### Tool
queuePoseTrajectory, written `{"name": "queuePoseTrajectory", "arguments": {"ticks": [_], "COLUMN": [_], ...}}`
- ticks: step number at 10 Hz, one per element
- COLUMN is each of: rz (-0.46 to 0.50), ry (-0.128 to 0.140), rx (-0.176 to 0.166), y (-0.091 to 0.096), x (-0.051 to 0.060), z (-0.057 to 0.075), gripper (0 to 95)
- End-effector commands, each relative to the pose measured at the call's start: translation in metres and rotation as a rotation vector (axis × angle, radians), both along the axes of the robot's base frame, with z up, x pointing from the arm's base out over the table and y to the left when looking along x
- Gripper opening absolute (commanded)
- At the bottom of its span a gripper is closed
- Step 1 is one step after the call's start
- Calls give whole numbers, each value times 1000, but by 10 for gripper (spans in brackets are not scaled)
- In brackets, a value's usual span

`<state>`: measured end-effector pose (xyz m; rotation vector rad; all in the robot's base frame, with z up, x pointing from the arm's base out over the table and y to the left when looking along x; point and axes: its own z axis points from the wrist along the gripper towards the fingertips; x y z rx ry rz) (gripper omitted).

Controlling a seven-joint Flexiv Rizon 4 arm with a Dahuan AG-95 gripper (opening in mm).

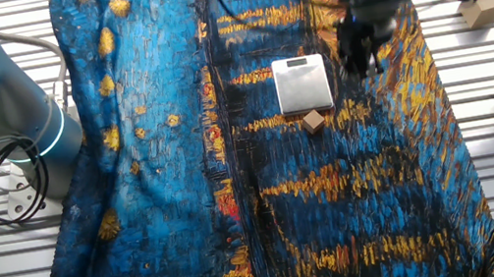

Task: Remove the object from the scale

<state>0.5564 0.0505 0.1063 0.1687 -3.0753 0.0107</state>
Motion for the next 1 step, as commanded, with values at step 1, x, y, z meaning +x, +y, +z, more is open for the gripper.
{"name": "queuePoseTrajectory", "arguments": {"ticks": [1], "rz": [-87], "ry": [2], "rx": [-3], "y": [7], "x": [0], "z": [5], "gripper": [0]}}
